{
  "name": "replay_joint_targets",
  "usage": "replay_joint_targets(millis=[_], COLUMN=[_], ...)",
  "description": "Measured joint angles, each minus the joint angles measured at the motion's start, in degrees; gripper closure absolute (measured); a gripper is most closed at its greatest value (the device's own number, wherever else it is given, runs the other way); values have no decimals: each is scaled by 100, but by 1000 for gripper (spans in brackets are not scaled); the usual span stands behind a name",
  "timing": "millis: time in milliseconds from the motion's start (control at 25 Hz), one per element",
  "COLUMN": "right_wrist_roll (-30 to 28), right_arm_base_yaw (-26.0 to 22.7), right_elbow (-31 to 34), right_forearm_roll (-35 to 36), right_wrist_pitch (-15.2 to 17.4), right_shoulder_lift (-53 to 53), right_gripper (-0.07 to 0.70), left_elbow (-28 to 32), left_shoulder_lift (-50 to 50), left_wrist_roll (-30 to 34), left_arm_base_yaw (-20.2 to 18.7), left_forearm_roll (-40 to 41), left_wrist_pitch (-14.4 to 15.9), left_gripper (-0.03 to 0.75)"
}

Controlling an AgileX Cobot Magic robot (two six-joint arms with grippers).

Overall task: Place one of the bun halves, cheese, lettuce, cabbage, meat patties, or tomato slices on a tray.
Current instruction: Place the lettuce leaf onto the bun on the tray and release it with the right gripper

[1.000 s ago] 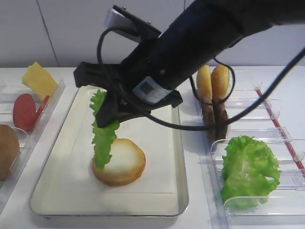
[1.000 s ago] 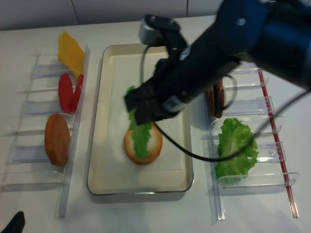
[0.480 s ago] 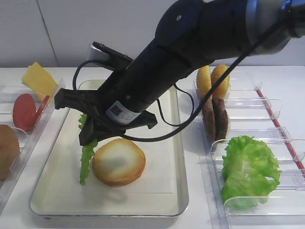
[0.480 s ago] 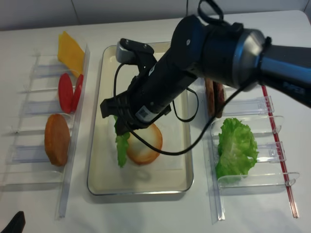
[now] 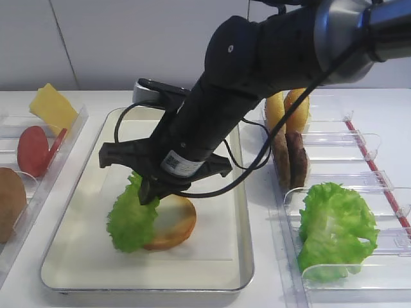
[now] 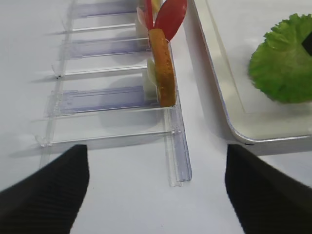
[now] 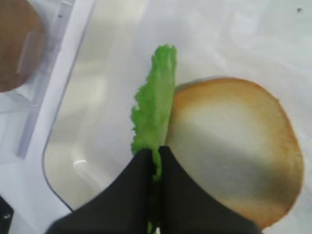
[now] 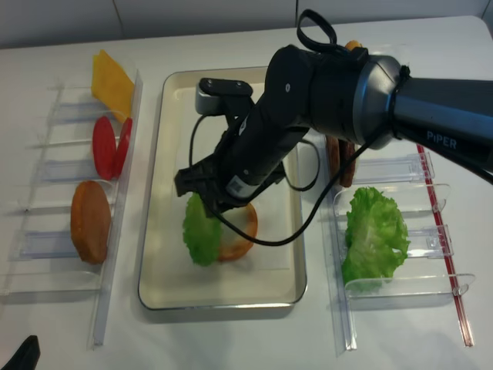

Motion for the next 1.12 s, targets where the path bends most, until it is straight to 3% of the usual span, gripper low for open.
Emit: replay_joint_targets(millis=[280,760,880,1120], right_wrist_roll=[639,540,426,400], right_arm_base_yaw=[0,0,0,0], right_elbow=[0,0,0,0], right_forearm_roll=[-804,-983,-916,-891], right_wrist_pitch=[102,227,227,251], right_shoulder_lift=[0,0,0,0], right_gripper=[576,562,478,105], left_elbow=[0,0,0,0], left_shoulder_lift=[0,0,0,0], left_wrist_roll=[0,0,0,0], left_arm_base_yaw=[0,0,0,0], left_forearm_roll=[0,0,0,0], left_wrist_pitch=[0,0,0,0], left_gripper=[179,179,179,179])
